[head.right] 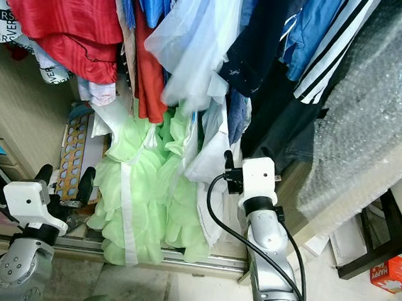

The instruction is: Clean up the room

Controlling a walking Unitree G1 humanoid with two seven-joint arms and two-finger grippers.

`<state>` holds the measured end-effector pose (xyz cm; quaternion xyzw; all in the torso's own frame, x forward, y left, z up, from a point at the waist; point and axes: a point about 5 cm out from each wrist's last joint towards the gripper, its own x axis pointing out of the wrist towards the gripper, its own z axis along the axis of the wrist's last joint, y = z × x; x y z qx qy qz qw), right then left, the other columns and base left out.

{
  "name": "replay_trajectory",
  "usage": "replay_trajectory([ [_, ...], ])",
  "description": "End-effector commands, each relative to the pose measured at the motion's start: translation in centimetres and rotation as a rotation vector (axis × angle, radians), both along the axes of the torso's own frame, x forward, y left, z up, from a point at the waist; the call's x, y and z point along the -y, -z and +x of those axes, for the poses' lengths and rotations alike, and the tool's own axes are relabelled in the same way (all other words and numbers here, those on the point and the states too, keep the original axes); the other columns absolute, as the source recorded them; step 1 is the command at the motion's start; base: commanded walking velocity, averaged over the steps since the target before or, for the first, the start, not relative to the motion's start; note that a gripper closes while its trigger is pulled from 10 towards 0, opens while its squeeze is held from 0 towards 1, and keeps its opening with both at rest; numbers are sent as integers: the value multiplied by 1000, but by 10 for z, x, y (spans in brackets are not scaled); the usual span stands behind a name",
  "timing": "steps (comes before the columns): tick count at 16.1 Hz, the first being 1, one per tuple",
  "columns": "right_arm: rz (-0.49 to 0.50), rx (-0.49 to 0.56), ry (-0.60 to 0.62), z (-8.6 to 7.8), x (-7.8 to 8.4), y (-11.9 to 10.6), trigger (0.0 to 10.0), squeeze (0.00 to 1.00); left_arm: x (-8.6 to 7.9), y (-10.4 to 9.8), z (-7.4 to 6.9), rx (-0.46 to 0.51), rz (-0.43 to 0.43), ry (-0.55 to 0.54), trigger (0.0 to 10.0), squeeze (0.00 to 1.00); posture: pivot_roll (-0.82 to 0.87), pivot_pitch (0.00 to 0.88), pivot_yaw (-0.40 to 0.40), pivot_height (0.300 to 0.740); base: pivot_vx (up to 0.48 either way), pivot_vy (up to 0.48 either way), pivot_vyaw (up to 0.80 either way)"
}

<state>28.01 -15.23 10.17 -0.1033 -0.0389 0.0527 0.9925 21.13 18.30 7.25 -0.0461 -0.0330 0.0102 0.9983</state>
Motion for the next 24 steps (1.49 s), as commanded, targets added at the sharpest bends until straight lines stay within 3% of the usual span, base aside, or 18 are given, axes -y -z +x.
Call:
replay_trajectory([
  [1, 461, -220, -183, 84, -83, -46, 10000, 0, 41, -146, 129, 163, 173, -149, 10000, 0, 118, 0, 72, 740, 0, 0, 0],
  [2, 461, -220, -183, 84, -83, -46, 10000, 0, 41, -146, 129, 163, 173, -149, 10000, 0, 118, 0, 72, 740, 0, 0, 0],
  [3, 357, -134, -209, 75, -74, -53, 10000, 0, 31, -122, 104, 170, 165, -95, 10000, 0, 86, 0, -21, 740, 0, 0, 0],
  [4, 232, -21, -220, 58, -62, -62, 10000, 0, 30, -100, 67, 199, 146, 7, 10000, 0, 86, 0, -22, 740, 0, 0, 0],
  [6, 205, -25, -200, 54, -55, -57, 10000, 0, 31, -92, 58, 188, 107, 22, 10000, 0, 79, 16, -31, 740, 0, 0, 0],
  [7, 263, -45, -220, 49, -53, -54, 10000, 0, 30, -87, 52, 181, 86, 31, 10000, 0, 76, 19, -30, 740, 0, 0, 0],
  [9, 225, -65, -141, 45, -39, -45, 10000, 0, 19, -75, 43, 99, 106, -29, 10000, 0, 71, 11, -28, 740, 0, 0, 0],
  [11, 281, -89, -172, 31, -25, -41, 10000, 0, 9, -68, 27, 62, 153, -61, 10000, 0, 72, 0, -29, 740, 0, 0, 0],
  [15, 197, -79, -70, 4, 2, -25, 10000, 0, -4, -49, -5, -6, 235, -129, 10000, 0, 70, 0, -22, 740, 0, 0, 0],
  [17, 172, -89, -75, -8, 4, -15, 10000, 0, -11, -43, -15, -17, 244, -115, 10000, 0, 60, 0, -14, 740, 0, 0, 0],
  [19, 189, -95, -35, -5, 9, -14, 10000, 0, -12, -46, -11, -5, 255, -129, 10000, 0, 60, 0, -15, 740, 0, 0, 0],
  [21, 127, -75, -90, -6, -2, -19, 10000, 0, -8, -57, 2, 30, 255, -120, 10000, 0, 62, 0, -18, 740, 0, 0, 400],
  [24, 143, -62, -87, -4, -3, -26, 10000, 0, -9, -58, 1, 21, 241, -130, 10000, 0, 60, 0, -14, 740, 0, 0, 800],
])
